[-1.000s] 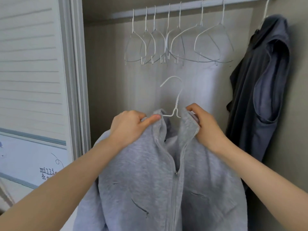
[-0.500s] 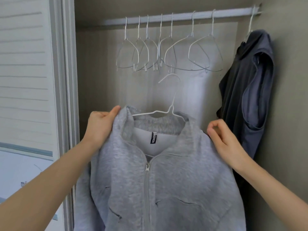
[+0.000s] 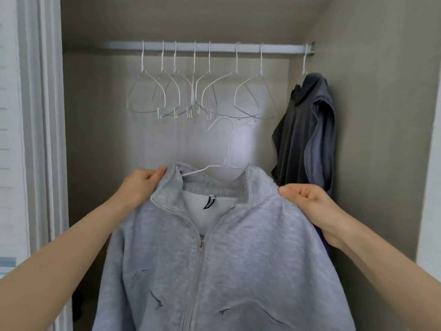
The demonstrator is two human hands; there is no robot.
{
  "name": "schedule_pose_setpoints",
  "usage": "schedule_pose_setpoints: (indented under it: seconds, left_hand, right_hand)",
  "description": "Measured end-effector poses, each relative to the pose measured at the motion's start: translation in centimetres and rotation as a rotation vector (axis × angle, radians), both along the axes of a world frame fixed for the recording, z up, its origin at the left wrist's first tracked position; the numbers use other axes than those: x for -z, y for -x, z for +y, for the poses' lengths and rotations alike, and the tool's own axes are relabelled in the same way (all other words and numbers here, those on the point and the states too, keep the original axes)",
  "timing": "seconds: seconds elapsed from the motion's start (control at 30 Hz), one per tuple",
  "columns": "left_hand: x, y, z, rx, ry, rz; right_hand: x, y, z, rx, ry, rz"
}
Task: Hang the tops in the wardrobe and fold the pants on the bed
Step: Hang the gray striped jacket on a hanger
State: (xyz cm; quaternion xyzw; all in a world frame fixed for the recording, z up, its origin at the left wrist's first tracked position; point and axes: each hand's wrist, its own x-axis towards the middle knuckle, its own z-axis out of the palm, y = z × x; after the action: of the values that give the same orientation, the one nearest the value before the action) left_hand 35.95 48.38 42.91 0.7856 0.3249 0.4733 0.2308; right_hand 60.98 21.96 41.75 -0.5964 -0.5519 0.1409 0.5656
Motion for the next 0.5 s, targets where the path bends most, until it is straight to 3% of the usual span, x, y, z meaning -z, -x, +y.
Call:
schedule_pose_setpoints:
  seconds: [0.2, 0.33, 0.5]
  left_hand:
    - [-0.3, -5.9, -3.3, 0.418, -0.319, 0.068]
    - [1.4, -9.9, -5.8, 0.645, -0.216, 0.129]
    - [0.8, -13.0, -9.7, 0.842, -0.013, 0.176]
  right_hand:
    - [-3.7, -0.6, -3.8, 0.238, 0.068, 0.212]
    - [-7.2, -0.1, -6.7, 0.36, 0.128, 0.289]
    - [-10.6, 1.9, -5.5, 0.557, -0.037, 0.206]
